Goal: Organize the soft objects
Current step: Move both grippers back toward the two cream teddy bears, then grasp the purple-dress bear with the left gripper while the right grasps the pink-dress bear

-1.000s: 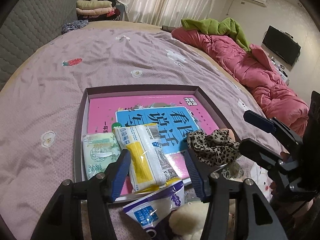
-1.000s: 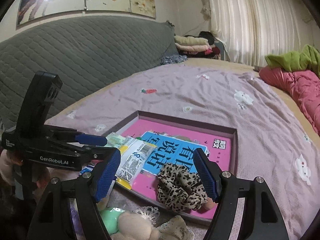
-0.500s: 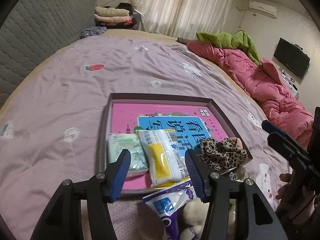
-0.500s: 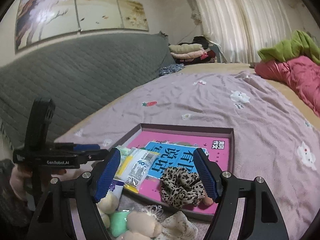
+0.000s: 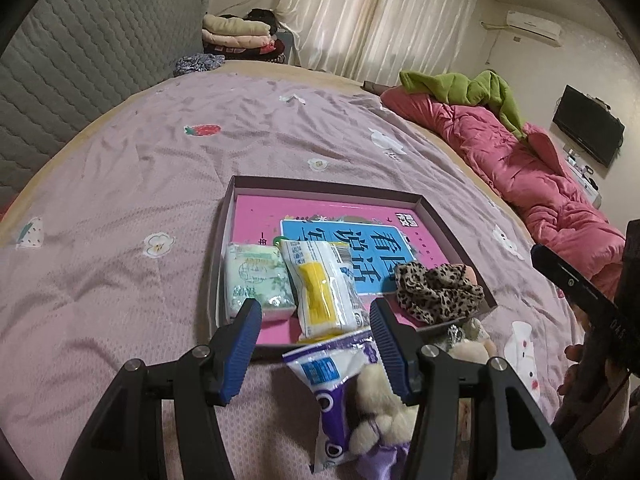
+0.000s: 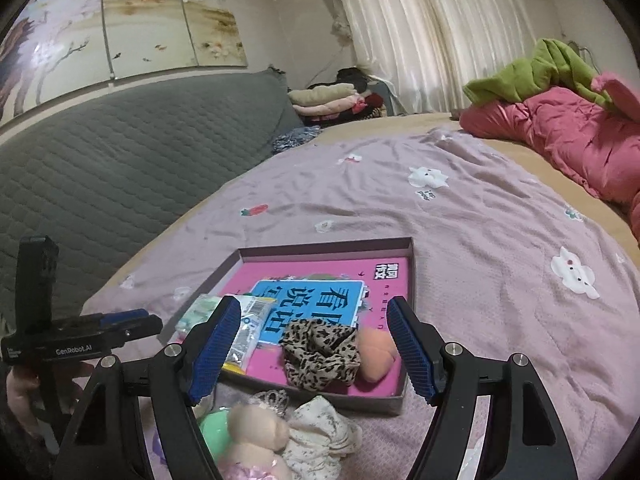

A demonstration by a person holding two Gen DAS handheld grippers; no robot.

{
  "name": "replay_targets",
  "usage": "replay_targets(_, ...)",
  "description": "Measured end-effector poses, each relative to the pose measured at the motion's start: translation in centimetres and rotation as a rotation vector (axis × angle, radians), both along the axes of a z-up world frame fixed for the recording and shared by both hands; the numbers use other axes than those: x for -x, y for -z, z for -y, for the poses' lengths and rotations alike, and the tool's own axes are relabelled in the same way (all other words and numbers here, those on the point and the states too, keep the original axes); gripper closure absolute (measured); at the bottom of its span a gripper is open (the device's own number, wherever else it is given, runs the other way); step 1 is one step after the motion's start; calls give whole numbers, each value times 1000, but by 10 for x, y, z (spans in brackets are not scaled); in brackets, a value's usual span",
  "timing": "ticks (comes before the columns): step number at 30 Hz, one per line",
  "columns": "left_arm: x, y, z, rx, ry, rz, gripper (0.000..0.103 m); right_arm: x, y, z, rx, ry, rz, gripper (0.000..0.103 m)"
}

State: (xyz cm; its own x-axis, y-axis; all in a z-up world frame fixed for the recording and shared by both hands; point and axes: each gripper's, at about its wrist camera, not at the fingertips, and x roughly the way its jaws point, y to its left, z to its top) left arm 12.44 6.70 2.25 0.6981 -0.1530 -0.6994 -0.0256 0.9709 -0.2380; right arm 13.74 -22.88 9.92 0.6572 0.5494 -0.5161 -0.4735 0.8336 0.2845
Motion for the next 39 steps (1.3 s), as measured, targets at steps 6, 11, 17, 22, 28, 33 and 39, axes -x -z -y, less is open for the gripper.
replay_targets(6,15,-5,4,-3,0,24,47,15,-6,-4,34,-12,23,26)
replay_targets(11,27,-7,7,-1,6,19,47,25,-9,-3,59,33,30,26)
replay_targets(17,42,-7,21,-13,39,13,47,42,-17,2,81,85,62,26)
replay_targets(22,52,-8,31,-28,59,13,47,63,-24,-3,150,79,122,26)
replay_targets(28,65,-5,42,-39,71,-3,47,81,-14,-15,179,13,43,26)
replay_targets(33,75,-1,50,-39,84,-23,47,96,-4,-17,178,-18,-28,26)
replay_targets(39,79,7,60,-30,101,-53,47,110,6,-23,189,-62,-82,26)
